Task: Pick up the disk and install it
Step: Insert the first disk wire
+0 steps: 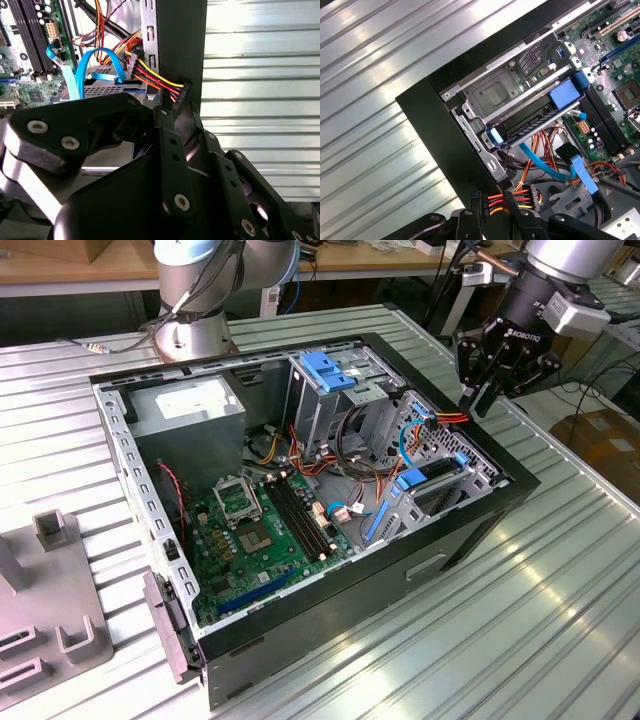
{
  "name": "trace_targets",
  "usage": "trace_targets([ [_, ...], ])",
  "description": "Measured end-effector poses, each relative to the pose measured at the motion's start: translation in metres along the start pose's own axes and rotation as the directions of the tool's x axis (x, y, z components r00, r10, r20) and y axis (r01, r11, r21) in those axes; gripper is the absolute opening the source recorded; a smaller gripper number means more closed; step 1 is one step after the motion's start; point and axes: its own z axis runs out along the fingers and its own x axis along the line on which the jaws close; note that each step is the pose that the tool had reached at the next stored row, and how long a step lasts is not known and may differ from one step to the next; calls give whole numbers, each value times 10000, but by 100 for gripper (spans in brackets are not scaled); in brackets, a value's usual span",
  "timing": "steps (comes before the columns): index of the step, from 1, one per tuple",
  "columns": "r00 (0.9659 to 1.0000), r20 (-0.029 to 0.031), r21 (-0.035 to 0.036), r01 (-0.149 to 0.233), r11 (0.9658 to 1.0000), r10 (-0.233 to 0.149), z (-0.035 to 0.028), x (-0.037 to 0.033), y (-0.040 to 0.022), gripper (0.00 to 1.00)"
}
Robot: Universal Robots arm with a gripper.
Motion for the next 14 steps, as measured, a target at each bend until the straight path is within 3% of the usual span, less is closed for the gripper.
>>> trace_targets([
  [14,9999,-95,62,-42,10000,43,104,21,-53,31],
])
